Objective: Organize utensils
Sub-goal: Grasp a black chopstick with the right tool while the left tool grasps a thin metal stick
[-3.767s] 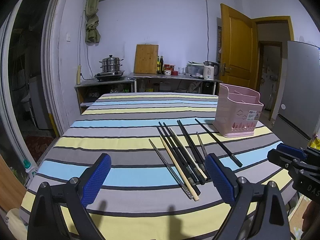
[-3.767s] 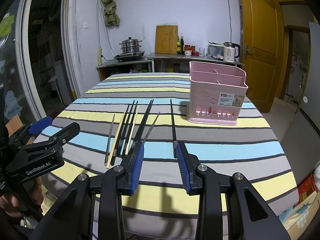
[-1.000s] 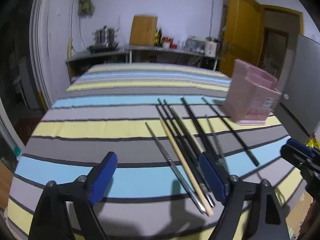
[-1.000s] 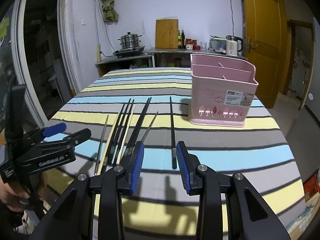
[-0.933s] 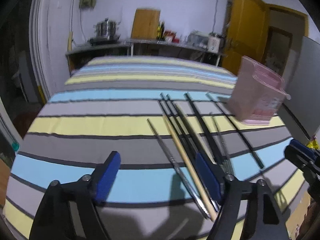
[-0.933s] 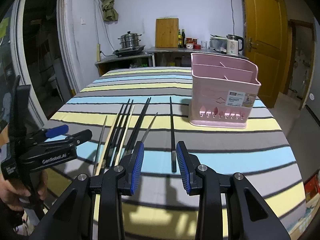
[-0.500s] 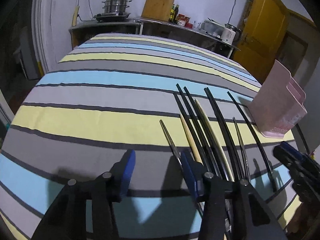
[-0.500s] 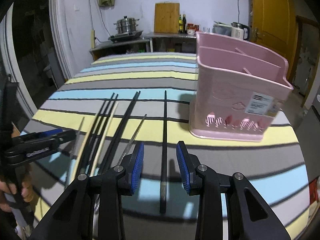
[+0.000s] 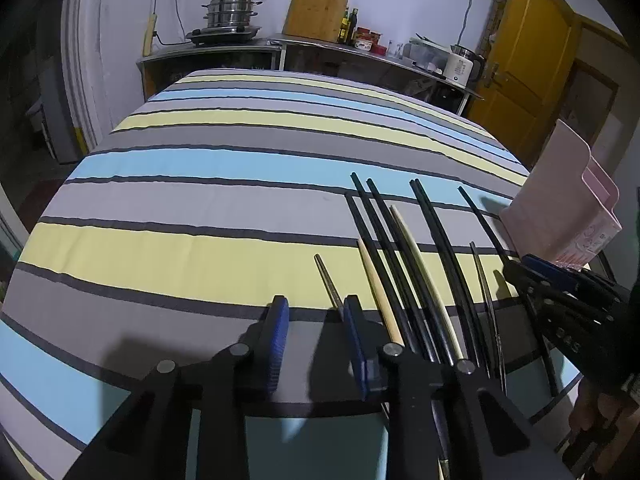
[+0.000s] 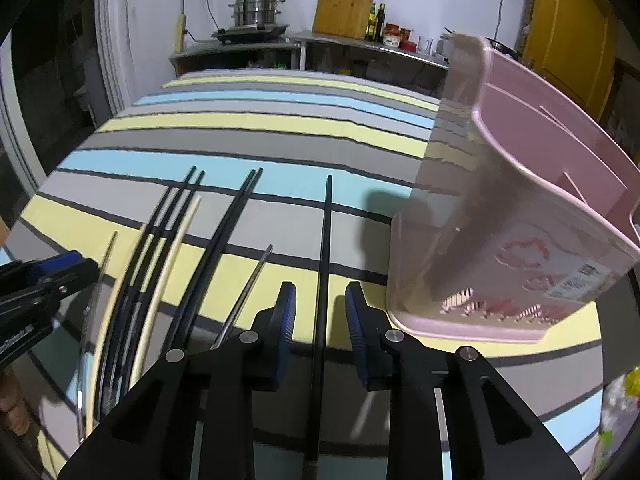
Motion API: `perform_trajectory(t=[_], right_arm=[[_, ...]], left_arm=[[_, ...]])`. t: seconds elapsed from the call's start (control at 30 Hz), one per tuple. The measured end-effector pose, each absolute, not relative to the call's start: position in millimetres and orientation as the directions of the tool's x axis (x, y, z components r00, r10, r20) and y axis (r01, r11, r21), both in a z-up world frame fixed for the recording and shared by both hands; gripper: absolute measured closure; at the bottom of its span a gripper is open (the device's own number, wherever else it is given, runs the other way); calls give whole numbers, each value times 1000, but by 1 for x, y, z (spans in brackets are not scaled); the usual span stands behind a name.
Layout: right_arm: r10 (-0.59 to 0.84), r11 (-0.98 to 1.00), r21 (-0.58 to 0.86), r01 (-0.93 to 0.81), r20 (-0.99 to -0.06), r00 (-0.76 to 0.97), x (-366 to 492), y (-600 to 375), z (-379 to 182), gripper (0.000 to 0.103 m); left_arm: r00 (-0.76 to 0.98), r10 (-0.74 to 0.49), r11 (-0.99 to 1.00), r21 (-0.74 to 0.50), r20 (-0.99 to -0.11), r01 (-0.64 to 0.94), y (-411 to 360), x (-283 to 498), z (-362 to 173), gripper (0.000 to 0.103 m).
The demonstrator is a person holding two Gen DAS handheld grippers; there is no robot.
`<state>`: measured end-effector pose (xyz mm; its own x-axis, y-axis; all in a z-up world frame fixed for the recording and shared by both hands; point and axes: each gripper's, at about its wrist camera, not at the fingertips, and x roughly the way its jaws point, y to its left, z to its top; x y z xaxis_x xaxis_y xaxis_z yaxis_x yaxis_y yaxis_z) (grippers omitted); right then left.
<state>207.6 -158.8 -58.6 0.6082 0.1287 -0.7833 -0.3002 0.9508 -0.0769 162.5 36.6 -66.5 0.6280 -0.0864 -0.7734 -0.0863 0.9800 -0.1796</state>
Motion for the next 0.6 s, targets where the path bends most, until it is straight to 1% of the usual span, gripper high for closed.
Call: perform_trajectory(t=[0.13, 0.3, 0.43, 0.5, 0.53, 0.57, 0.6], right_arm=[[116, 950, -85, -302, -799, 590, 219, -153, -63, 78], [110, 949, -86, -304, -813, 571, 232, -147, -64, 78], [104, 949, -85, -303, -824, 556, 239, -143, -64, 79], [107, 949, -79, -305, -830, 548, 242, -141, -64, 83], [110, 947, -78, -311, -832, 544, 243, -139, -64, 88], [113, 945, -78, -317, -834, 541, 243, -139, -64, 93], [114, 943, -80, -322, -835, 539, 243, -137, -64, 94]], left_arm=[[627, -94, 981, -179, -774, -74, 35, 164, -66, 79], [619, -104, 982, -178, -778, -58, 33, 168, -66, 80], [620, -76, 990, -131, -781, -43, 26, 169, -67, 80], [621, -77, 991, -130, -780, -42, 27, 170, -66, 82], [621, -78, 990, -133, -780, -42, 28, 170, -67, 85], [622, -82, 990, -137, -779, -41, 29, 171, -67, 90], [621, -94, 988, -151, -778, -39, 32, 171, -67, 92]])
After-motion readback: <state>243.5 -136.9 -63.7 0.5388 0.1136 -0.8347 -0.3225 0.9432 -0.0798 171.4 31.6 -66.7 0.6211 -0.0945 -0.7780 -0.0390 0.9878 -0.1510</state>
